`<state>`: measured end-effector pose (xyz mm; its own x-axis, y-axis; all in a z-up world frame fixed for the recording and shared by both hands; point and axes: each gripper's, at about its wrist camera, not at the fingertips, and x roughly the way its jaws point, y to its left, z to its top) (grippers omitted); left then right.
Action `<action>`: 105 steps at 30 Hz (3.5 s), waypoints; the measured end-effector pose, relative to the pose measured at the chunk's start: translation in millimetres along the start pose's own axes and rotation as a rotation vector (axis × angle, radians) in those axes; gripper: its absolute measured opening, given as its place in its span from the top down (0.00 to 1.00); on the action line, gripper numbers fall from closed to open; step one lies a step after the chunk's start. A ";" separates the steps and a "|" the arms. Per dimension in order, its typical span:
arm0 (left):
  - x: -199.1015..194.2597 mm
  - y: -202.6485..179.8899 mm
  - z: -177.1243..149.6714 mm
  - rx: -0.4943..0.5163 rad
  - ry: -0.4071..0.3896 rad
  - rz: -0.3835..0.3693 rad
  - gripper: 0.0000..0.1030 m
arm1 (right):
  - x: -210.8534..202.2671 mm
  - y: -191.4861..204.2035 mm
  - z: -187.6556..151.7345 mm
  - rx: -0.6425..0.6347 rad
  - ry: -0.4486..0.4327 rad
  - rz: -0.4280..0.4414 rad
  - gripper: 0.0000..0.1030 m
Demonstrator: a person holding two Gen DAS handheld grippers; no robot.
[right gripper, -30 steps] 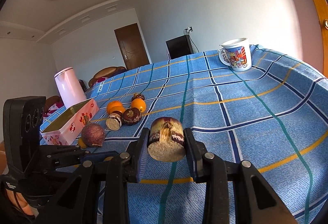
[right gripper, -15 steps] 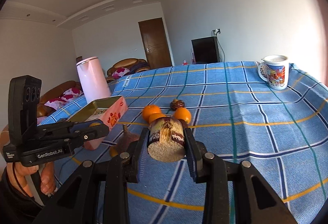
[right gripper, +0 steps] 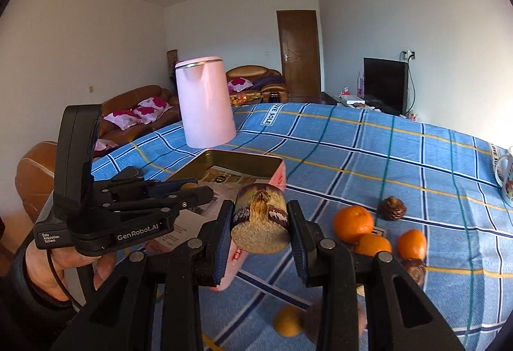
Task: Organize fruits
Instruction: 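Carry both held items into the tin box and open both grippers, then grasp the yellow fruit with the left gripper while the right gripper grasps the purple root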
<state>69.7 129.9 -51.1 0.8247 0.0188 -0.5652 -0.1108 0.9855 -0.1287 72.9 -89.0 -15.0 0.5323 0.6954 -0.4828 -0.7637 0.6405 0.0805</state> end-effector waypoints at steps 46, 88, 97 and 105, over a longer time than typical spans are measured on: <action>-48.4 -24.6 -16.1 0.003 -0.142 -0.046 0.07 | -45.5 -36.6 -43.9 0.076 -0.019 -0.244 0.17; 4.7 -136.7 -55.3 0.229 0.077 -0.136 0.25 | -63.5 -103.3 -79.1 0.253 -0.027 -0.261 0.50; 17.4 -134.7 -57.6 0.201 0.159 -0.204 0.69 | -62.8 -101.4 -81.2 0.240 -0.025 -0.257 0.50; 9.7 -132.5 -59.0 0.198 0.115 -0.213 0.71 | -66.4 -100.4 -82.0 0.237 -0.054 -0.242 0.50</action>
<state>59.6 -10.5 -87.5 0.7482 -0.2001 -0.6325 0.1777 0.9790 -0.0996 84.2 -226.2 -62.6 0.7111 0.5265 -0.4659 -0.5103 0.8424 0.1729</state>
